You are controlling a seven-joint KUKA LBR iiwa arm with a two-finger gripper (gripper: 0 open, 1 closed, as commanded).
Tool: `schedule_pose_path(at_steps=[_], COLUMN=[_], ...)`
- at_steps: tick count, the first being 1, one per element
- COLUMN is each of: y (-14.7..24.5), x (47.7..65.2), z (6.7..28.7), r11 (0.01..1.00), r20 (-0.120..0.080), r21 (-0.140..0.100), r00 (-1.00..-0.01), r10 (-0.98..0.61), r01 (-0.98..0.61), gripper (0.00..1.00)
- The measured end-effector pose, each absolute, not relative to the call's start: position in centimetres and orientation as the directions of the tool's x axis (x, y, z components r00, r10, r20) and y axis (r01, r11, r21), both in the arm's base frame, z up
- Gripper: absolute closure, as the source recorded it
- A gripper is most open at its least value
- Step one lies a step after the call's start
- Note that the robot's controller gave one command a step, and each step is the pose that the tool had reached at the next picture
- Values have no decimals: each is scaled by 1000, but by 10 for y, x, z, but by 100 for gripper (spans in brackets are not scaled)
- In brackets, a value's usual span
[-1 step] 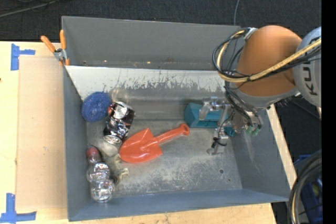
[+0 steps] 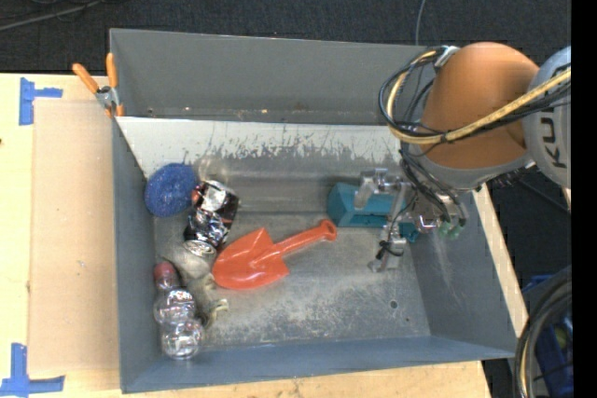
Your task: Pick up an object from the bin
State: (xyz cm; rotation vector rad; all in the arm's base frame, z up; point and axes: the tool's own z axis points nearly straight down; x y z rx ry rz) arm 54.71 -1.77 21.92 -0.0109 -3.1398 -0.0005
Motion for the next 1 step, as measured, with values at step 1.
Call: schedule_pose_path(at_steps=[1], y=[30], x=[566], z=[136], r11=[997], r20=[0], r21=[1], r00=[-997], r10=[-73], r01=[-73], gripper=[0])
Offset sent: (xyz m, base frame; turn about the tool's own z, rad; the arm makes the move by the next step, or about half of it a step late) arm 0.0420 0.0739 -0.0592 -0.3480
